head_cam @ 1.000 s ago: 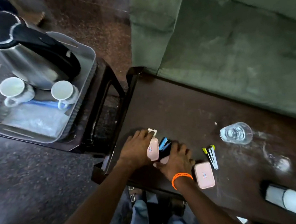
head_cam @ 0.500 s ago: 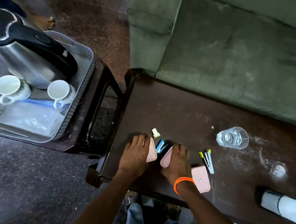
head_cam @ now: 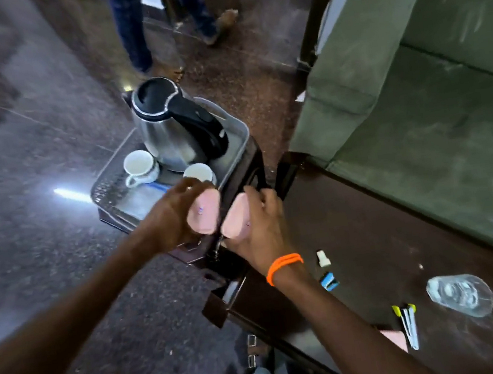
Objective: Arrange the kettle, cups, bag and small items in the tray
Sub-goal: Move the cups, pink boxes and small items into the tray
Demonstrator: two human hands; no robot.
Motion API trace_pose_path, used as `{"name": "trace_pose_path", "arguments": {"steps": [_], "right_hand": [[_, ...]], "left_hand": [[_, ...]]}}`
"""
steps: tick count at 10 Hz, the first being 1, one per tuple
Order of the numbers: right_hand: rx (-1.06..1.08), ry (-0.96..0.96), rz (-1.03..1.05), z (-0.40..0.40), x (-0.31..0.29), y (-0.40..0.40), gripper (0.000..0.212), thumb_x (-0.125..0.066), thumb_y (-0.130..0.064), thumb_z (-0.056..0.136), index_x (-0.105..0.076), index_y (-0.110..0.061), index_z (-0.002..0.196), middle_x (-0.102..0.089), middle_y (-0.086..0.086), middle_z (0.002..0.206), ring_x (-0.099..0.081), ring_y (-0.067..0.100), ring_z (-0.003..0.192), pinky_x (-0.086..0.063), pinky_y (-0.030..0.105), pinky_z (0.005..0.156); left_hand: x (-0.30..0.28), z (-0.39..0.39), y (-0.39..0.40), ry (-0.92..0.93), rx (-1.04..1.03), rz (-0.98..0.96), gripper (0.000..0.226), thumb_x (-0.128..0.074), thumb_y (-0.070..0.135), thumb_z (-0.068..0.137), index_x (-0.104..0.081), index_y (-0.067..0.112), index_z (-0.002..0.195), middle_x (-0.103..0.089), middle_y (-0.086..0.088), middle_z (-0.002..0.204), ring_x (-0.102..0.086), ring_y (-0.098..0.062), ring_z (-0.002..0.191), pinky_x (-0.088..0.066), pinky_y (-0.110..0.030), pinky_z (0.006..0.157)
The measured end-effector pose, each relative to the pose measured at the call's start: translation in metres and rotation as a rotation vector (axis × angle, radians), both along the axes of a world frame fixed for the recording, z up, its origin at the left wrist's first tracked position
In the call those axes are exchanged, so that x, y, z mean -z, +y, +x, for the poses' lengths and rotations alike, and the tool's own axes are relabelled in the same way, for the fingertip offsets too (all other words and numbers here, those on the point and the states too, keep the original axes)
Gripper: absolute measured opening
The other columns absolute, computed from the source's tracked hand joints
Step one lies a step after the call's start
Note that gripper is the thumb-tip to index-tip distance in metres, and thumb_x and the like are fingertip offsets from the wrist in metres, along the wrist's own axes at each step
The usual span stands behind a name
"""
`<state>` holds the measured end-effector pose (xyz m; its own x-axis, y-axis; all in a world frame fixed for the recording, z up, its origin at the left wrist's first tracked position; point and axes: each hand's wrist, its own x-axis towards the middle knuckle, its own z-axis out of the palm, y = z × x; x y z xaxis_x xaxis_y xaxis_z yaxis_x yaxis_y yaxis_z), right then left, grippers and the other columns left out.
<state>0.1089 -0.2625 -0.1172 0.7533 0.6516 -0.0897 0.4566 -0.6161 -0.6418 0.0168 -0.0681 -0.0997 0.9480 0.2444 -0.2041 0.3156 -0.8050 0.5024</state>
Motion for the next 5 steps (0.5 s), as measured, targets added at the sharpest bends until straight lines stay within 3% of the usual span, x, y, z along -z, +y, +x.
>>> {"name": "trace_pose_path", "arguments": {"steps": [1, 2, 4, 5], "right_hand": [[-0.036, -0.084, -0.041, -0.012, -0.014, 0.062, 0.09, -0.083, -0.045, 0.049, -0.047, -0.016, 0.126, -0.049, 0.008, 0.116, -0.051, 0.033, 0.105, -0.046, 0.045, 0.089], [-0.087, -0.099, -0.142, -0.025, -0.004, 0.103, 0.097, -0.088, -0.052, 0.046, -0.046, -0.018, 0.126, -0.051, 0.009, 0.122, -0.052, 0.032, 0.111, -0.041, 0.045, 0.092], [-0.113, -0.188, -0.293, -0.045, 0.028, 0.131, 0.087, -0.091, -0.048, 0.047, -0.055, -0.016, 0.119, -0.06, 0.009, 0.117, -0.056, 0.028, 0.108, -0.038, 0.042, 0.093], [-0.096, -0.224, -0.315, -0.044, 0.037, 0.131, 0.078, -0.087, -0.046, 0.056, -0.056, -0.014, 0.119, -0.063, 0.01, 0.117, -0.056, 0.028, 0.109, -0.037, 0.042, 0.094]], "left_hand": [[-0.009, 0.001, 0.055, 0.212, 0.01, 0.12, 0.113, -0.094, 0.007, 0.043, -0.051, 0.014, 0.148, -0.052, -0.017, 0.144, -0.057, -0.036, 0.128, -0.049, -0.04, 0.107], [-0.007, 0.003, 0.086, 0.361, 0.043, 0.146, 0.121, -0.092, 0.006, 0.042, -0.045, 0.022, 0.153, -0.048, -0.012, 0.15, -0.054, -0.033, 0.131, -0.05, -0.042, 0.106], [0.022, -0.007, 0.105, 0.47, 0.066, 0.098, 0.107, -0.091, 0.015, 0.059, -0.042, 0.024, 0.154, -0.046, -0.008, 0.156, -0.049, -0.029, 0.14, -0.045, -0.043, 0.112], [0.038, -0.017, 0.112, 0.413, 0.069, 0.108, 0.105, -0.092, 0.014, 0.055, -0.048, 0.026, 0.151, -0.05, -0.008, 0.152, -0.052, -0.029, 0.137, -0.046, -0.041, 0.109]]}}
